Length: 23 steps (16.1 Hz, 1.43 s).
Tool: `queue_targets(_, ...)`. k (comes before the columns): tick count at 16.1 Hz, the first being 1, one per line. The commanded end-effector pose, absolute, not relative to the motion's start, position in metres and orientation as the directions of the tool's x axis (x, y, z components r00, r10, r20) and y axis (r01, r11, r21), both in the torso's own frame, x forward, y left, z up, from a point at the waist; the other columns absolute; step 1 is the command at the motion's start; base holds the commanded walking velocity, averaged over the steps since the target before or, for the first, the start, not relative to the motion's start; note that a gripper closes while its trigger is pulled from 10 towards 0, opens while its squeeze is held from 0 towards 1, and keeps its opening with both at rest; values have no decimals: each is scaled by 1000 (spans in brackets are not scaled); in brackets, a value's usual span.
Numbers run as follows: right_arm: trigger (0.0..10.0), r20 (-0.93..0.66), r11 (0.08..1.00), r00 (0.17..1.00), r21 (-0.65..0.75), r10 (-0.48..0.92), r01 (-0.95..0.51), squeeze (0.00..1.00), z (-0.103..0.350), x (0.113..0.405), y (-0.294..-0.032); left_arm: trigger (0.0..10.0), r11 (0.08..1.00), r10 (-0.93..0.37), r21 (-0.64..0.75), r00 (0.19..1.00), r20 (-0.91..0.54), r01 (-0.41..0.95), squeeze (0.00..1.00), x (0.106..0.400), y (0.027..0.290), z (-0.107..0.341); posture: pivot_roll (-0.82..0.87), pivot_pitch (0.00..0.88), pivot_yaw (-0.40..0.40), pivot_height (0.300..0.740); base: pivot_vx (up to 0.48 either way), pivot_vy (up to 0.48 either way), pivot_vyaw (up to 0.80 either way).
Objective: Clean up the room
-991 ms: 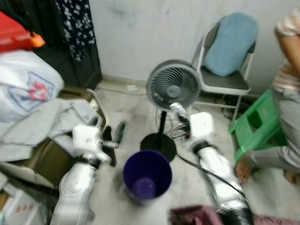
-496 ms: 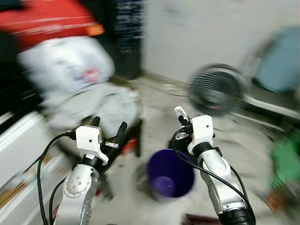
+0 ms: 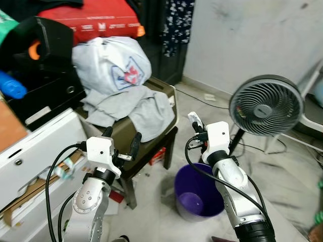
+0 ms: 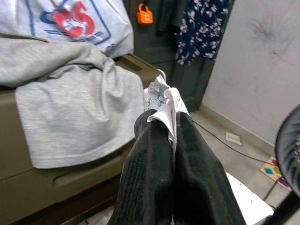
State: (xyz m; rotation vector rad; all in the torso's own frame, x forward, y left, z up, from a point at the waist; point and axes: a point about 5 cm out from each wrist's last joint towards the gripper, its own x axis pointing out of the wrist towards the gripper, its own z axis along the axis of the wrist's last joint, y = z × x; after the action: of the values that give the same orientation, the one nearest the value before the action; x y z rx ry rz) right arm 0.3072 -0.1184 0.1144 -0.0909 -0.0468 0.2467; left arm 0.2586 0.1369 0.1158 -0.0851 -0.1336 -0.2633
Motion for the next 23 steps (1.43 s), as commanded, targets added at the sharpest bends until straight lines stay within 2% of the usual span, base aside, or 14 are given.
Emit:
queue_targets(1,10000,18,972,975,-88,222,-220,0,111,307,-122,10000,958,-271,-60,951,149,282,0,259,135,118,48,64,-49,740,0,0,-800)
queue_targets(8,10000,19,971,974,-85,227,-225,0,111,308,-121,10000,954,-280,-62,948,152,292,0,259,134,118,48,66,-50,740,258,0,-440)
queue_targets(17,10000,25,968,971,-93,237,-234,0,112,309,-119,10000,953,-284,-60,947,153,296,0,260,133,119,50,64,-48,740,284,0,0)
queue_targets(23,10000,24,966,970,-94,243,-239,0,111,310,-118,10000,952,-287,-61,946,151,298,0,261,133,118,54,55,-51,740,44,0,0)
